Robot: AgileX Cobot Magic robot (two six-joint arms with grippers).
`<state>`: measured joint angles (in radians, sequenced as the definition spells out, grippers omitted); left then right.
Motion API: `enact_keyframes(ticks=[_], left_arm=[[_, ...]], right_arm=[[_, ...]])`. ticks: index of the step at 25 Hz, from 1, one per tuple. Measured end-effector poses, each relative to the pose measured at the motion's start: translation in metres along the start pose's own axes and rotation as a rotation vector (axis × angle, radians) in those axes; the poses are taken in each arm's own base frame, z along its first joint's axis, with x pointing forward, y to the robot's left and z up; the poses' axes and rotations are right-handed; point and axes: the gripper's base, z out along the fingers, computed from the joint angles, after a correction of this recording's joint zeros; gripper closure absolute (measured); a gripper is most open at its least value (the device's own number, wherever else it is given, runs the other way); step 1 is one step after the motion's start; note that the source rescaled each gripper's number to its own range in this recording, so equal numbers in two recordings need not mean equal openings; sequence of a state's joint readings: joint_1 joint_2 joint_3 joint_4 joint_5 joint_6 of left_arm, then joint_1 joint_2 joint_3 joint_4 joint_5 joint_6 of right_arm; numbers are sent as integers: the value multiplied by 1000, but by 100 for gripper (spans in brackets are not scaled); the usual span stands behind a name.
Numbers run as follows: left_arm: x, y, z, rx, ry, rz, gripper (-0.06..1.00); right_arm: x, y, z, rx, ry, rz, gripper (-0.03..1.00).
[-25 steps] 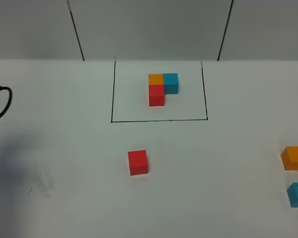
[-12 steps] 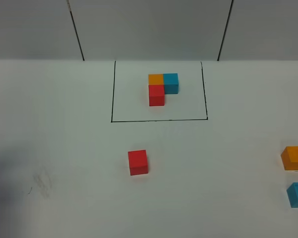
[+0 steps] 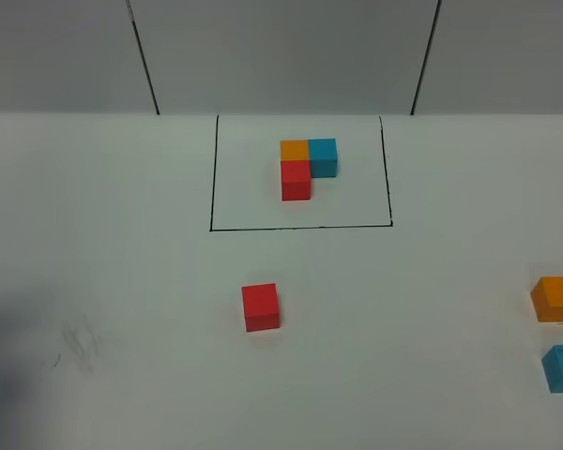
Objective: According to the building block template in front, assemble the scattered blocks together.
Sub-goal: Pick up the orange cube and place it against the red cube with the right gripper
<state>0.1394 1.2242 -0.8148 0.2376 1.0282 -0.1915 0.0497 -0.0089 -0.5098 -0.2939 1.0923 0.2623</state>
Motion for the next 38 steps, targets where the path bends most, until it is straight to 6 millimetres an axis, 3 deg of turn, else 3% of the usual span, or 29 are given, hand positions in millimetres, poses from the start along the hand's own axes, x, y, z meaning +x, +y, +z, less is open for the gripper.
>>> enact_keyframes(ticks=[10,22,38], left_arm=[[58,1,5,40,-59,-23,94],[110,5,-12,99,-174,-81,94],[149,11,-30,143,-456,-114,94]], right_arm=[[0,0,0,0,0,0,96],[0,0,0,0,0,0,96],[0,0,0,0,0,0,96]])
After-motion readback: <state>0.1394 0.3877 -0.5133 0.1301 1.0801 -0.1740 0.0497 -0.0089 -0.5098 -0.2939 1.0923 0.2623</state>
